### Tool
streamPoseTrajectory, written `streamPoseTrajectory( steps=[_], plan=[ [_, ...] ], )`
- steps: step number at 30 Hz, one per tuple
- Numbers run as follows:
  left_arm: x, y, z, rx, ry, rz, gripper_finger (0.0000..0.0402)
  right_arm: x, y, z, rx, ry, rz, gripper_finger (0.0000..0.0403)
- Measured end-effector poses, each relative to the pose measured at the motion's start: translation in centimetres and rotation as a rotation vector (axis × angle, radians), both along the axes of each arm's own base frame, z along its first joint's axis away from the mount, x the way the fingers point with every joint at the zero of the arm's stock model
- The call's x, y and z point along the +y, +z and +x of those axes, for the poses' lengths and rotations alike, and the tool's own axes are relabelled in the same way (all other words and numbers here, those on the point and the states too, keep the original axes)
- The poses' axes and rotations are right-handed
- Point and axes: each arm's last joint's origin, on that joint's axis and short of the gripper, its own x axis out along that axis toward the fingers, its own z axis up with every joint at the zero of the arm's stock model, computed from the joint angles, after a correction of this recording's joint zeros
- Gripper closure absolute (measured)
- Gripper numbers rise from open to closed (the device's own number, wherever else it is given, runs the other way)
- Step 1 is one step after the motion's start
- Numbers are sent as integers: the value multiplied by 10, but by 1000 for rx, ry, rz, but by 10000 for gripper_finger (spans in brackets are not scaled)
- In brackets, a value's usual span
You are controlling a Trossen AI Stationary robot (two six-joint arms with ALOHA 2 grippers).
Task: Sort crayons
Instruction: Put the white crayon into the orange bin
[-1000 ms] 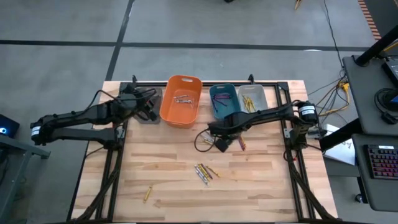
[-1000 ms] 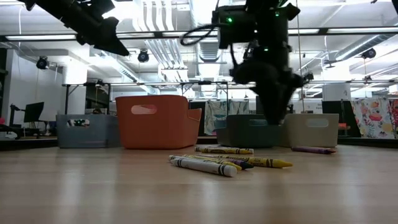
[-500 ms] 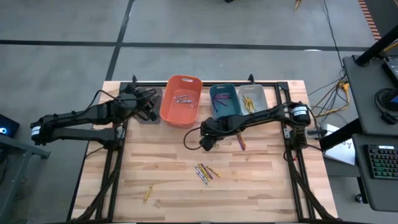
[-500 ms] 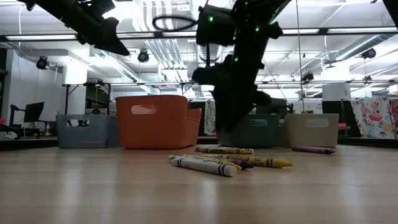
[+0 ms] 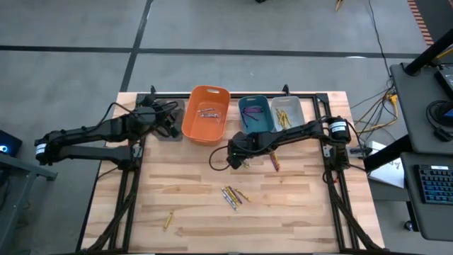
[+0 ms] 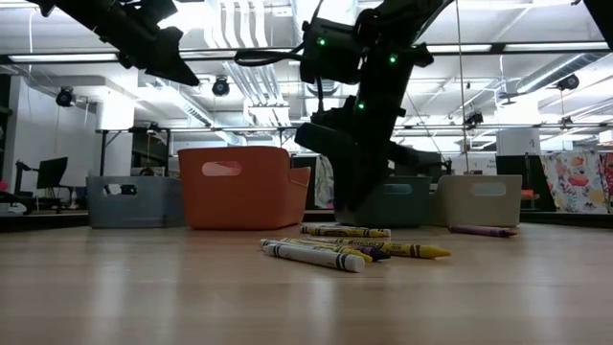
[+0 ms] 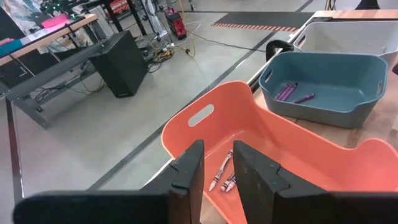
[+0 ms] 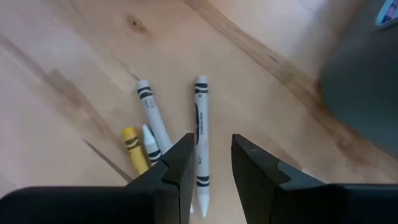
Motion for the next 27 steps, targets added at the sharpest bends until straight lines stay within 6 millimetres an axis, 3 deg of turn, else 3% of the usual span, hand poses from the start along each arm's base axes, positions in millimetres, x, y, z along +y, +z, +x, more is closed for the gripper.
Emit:
streamPoseTrajectory(
  steps=[17,27],
  plan=[
    [0,0,0,0,0,0,333,2,-15,-1,-72,7,-3,305],
    [0,0,0,0,0,0,333,2,-29,-11,-38,-1,-23,305]
  ],
)
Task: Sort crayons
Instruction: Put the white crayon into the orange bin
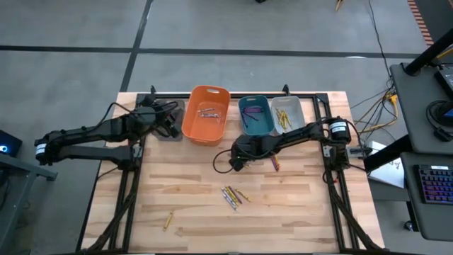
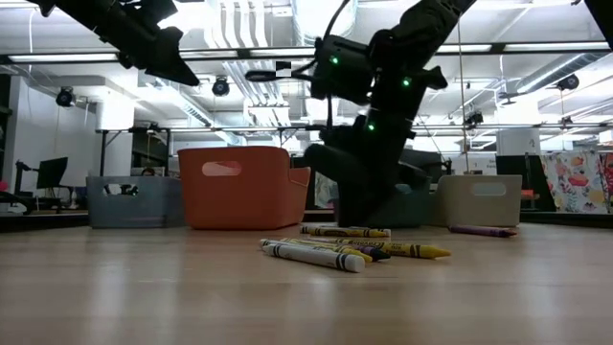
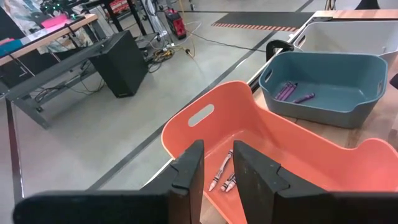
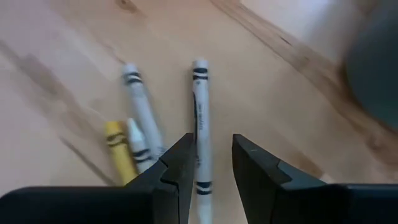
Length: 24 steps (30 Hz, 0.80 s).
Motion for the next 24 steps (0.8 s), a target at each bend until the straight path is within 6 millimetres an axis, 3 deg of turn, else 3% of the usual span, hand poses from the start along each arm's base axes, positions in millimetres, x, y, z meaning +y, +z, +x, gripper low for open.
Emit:
streamPoseTrajectory(
  steps=[10,19,24],
  plan=[
    [0,0,0,0,0,0,333,0,-11,-10,40,7,-13,308],
    [0,0,0,-6,2,-5,333,0,-12,-12,63,31,-20,384],
    [0,0,0,-6,2,-6,333,0,-8,-13,57,38,-22,389]
  ],
)
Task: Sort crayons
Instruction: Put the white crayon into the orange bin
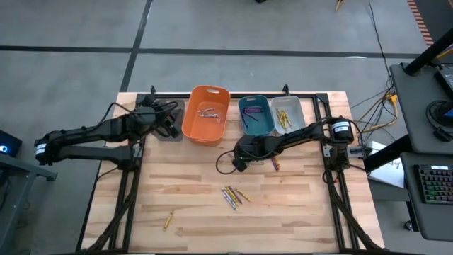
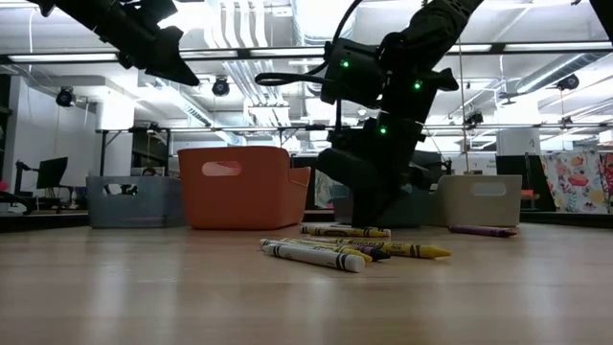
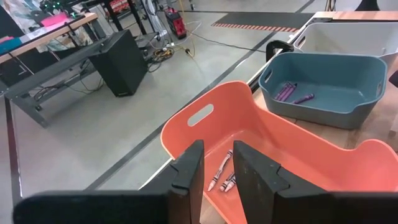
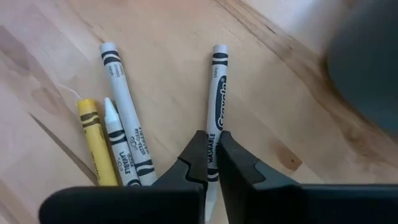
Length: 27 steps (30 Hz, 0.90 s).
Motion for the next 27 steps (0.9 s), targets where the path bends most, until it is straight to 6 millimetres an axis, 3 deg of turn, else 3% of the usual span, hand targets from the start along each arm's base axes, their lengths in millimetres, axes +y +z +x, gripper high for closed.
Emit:
streamPoseTrajectory(
  steps=[5,11,16,27],
  plan=[
    [0,0,0,0,0,0,333,1,17,-2,-16,24,21,390],
    [0,0,0,-16,8,-16,333,5,55,7,-150,123,118,390],
    [0,-1,0,-9,6,-15,333,4,94,25,-271,208,95,390],
    [0,-1,-1,32,-5,10,333,-39,188,44,-407,315,-40,390]
  ],
)
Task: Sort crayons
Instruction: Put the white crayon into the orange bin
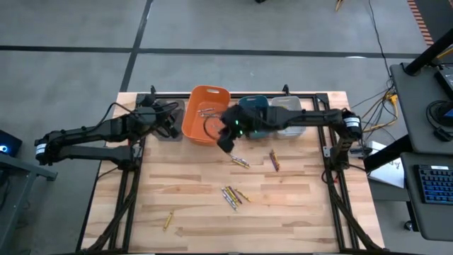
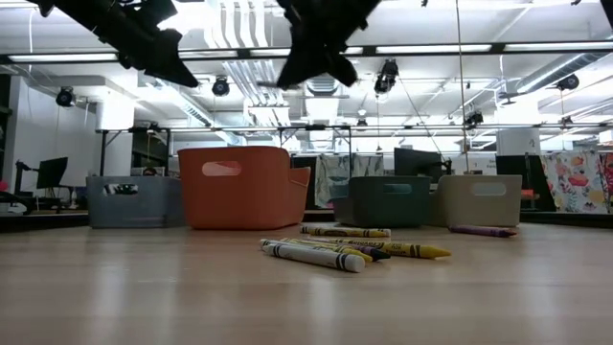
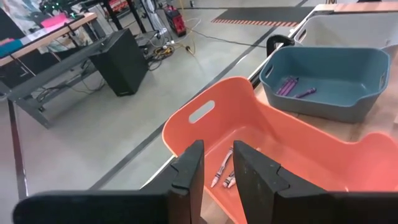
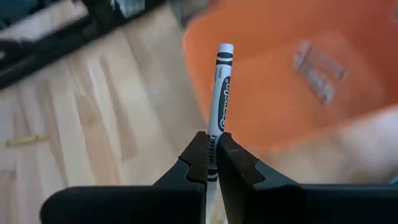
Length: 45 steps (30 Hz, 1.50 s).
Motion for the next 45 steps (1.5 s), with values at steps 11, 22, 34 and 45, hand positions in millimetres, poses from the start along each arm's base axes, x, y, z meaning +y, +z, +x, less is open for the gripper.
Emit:
streamPoseTrajectory(
  steps=[11,22,34,45],
  plan=[
    [-1,1,-4,21,-8,21,333,-91,0,39,18,45,-255,390],
    [-2,4,-16,23,42,34,333,-159,-56,71,241,335,-470,390],
    [-3,5,-17,-1,46,30,333,-177,-77,77,274,289,-413,390],
    [-3,5,-17,-9,50,20,333,-175,-76,75,280,263,-374,363]
  ],
)
